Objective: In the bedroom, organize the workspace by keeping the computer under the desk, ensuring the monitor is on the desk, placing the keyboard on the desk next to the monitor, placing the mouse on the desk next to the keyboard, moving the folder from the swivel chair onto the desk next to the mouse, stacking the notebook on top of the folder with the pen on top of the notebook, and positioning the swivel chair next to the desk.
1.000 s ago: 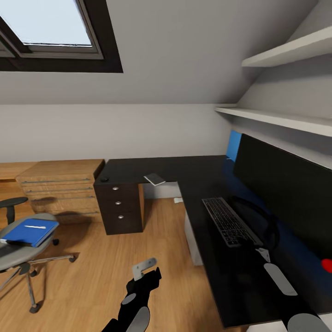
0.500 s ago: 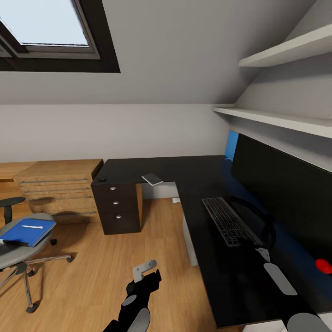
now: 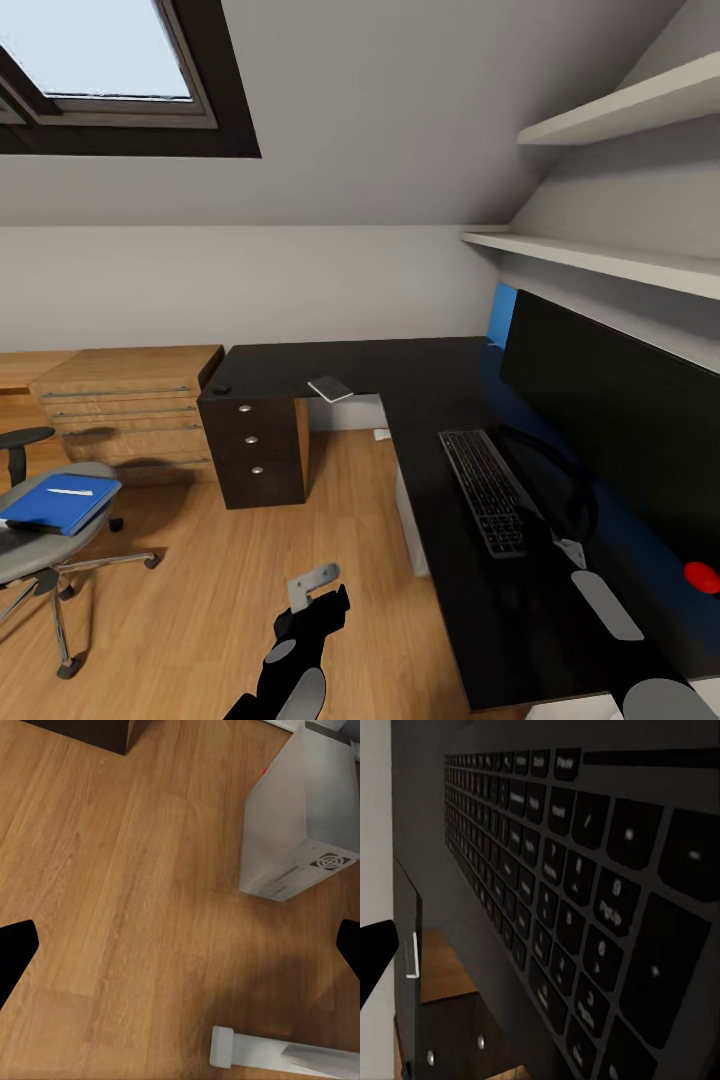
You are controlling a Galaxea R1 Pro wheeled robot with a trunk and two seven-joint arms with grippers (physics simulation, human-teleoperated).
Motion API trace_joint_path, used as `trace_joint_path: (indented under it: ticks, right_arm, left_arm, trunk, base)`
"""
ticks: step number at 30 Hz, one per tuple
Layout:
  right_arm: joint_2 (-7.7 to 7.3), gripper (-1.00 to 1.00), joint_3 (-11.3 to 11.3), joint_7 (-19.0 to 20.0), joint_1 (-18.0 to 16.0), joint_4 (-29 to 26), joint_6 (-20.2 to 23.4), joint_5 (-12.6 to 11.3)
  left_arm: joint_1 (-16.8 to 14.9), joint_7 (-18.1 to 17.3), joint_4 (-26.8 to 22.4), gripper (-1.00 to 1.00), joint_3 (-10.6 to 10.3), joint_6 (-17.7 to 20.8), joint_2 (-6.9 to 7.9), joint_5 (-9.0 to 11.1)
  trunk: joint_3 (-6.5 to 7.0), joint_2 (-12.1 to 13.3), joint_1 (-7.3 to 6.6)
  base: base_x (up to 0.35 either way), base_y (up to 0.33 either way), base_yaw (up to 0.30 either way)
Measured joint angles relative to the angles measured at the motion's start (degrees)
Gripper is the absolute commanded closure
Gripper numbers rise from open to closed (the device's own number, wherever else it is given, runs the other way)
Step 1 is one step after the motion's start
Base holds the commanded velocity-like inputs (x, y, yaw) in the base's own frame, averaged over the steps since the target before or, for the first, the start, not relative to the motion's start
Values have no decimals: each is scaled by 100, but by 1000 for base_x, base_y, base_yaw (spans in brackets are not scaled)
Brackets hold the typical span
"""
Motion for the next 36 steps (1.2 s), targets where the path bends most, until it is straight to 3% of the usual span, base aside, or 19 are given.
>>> trace_joint_path:
  ticks: [25,36]
  right_arm:
    - [0,-100,7,3,0,0,4,1]
    - [1,-100,6,7,-3,-1,3,2]
  left_arm:
    - [2,-43,40,-100,-9,2,-4,-15]
    - [2,-44,44,-100,-9,8,-8,-17]
  trunk:
    - [0,0,0]
    - [0,0,3]
  base:
    - [74,0,0]
    - [-201,-130,0]
